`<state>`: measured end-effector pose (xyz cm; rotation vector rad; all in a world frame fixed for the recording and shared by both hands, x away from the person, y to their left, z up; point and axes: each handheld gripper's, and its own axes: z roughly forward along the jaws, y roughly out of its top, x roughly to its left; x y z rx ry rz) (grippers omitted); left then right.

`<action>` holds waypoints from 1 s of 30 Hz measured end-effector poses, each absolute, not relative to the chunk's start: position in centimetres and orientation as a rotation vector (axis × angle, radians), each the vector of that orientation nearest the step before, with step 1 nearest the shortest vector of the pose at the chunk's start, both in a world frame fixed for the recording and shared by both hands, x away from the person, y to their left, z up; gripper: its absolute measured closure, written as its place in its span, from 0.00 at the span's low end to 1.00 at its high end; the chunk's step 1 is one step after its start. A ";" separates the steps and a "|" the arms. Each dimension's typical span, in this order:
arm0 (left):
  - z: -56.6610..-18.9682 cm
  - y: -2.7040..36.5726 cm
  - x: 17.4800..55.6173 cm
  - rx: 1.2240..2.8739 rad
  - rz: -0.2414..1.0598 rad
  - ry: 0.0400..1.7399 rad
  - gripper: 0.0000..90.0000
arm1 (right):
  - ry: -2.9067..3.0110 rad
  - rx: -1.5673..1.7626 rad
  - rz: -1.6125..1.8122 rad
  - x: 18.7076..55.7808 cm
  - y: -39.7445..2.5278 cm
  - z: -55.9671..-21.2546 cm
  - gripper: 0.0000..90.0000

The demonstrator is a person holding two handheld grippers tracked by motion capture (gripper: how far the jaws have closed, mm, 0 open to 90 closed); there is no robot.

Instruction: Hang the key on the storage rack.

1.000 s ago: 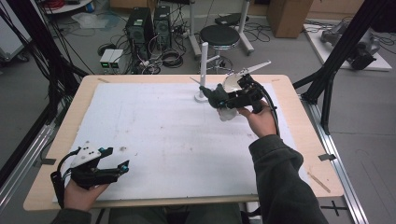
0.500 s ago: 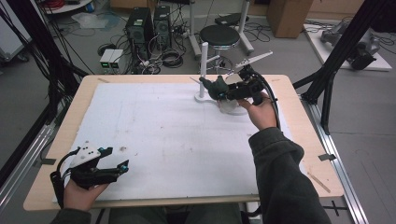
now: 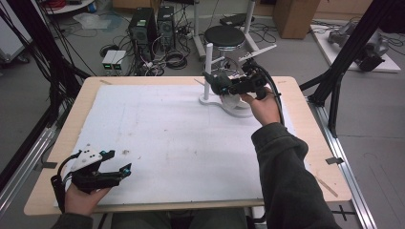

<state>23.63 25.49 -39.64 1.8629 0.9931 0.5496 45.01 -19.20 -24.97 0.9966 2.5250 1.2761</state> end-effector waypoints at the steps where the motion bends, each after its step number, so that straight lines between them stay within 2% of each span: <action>1: -39.6 25.5 23.6 1.861 0.550 0.995 0.25 | 2.526 0.992 1.273 45.1 -19.1 -24.9 0.50; 30: -39.8 25.3 23.9 1.856 0.549 1.003 0.25 | 2.500 1.066 1.243 47.9 -18.5 -26.6 0.50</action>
